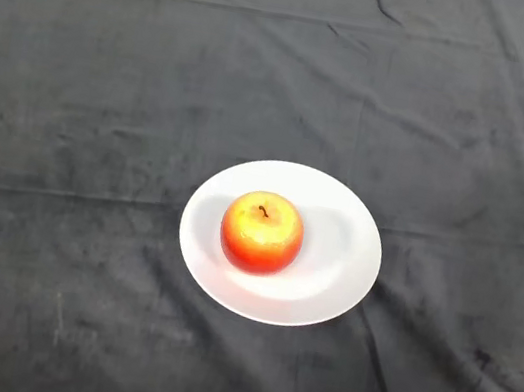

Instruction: Move the apple to the plate

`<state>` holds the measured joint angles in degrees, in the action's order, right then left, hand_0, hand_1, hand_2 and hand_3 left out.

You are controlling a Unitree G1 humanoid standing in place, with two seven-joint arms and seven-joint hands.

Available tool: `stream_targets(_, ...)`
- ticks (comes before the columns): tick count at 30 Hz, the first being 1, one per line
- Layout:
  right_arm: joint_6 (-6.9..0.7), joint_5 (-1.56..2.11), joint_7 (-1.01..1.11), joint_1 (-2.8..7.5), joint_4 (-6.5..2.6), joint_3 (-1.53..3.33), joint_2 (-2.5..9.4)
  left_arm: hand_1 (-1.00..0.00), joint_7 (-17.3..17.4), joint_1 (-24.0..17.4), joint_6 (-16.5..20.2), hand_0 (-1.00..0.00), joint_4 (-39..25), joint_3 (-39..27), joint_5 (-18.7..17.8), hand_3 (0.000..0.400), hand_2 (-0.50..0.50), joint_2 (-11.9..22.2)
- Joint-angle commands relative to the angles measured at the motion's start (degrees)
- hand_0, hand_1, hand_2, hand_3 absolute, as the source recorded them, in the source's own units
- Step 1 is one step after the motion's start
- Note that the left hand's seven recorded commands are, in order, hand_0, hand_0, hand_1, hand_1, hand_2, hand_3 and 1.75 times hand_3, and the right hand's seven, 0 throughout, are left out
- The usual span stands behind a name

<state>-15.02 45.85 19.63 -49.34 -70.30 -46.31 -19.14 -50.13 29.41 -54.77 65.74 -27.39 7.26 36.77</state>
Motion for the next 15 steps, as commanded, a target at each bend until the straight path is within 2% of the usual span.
stream_targets(1,0.72,0.77,0.3,-1.4,-0.21,-0.8,-2.03,0.0,-0.6,0.7,0.4,0.0,2.6,1.1,0.3,0.0,0.0,3.1)
stream_targets(15,0.73,0.74,0.32,-1.41,-0.24,-0.82,-2.04,0.0,-0.5,0.8,0.5,0.0,2.7,1.4,0.0,0.0,0.0,3.0)
